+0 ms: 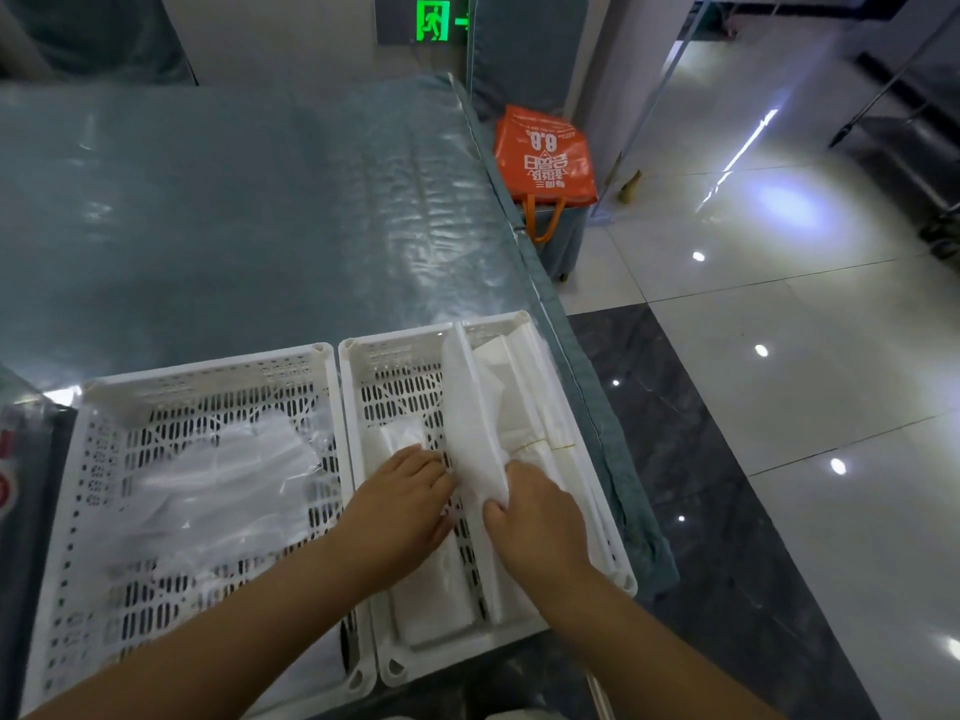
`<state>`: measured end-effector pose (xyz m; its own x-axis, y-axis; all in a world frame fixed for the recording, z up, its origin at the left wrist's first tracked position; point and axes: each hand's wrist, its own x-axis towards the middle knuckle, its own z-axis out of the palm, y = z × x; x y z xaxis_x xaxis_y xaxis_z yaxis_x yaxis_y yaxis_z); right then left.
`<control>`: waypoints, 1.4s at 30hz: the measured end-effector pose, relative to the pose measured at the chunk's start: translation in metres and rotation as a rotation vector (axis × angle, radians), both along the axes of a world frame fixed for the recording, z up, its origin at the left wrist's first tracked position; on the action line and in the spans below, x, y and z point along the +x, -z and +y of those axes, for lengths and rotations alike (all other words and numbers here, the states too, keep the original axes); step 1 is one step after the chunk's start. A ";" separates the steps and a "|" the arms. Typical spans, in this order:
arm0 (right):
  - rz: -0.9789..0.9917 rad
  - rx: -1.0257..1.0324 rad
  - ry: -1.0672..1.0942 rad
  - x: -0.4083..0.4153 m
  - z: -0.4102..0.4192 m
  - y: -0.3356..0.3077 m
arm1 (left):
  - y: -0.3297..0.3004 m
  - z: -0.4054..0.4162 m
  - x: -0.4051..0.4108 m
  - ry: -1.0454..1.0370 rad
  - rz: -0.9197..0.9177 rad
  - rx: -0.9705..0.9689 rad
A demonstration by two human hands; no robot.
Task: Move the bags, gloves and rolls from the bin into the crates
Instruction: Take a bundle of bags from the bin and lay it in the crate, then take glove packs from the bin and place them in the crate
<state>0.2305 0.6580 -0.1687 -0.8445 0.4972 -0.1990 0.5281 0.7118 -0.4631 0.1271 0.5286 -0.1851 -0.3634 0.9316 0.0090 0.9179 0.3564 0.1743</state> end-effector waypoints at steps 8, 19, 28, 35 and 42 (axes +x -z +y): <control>-0.120 0.079 -0.024 0.014 0.010 0.004 | 0.027 0.022 0.024 -0.077 -0.216 -0.087; -0.005 0.184 -0.137 0.031 0.036 0.009 | 0.037 0.035 0.035 -0.112 -0.135 -0.182; 0.137 0.101 -0.279 -0.003 0.063 -0.028 | -0.029 0.023 0.024 -0.303 -0.119 -0.029; 0.339 0.145 -0.527 -0.074 0.020 -0.084 | -0.122 -0.059 0.018 -0.655 0.038 0.139; 0.498 0.225 -0.751 -0.118 -0.065 -0.127 | -0.182 -0.164 0.025 -0.857 0.219 0.112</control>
<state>0.1127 0.5926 -0.0419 -0.9228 -0.2320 0.3077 -0.3305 0.8870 -0.3225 0.1523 0.3642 -0.0026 -0.9143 0.3299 0.2348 0.3605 0.9272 0.1013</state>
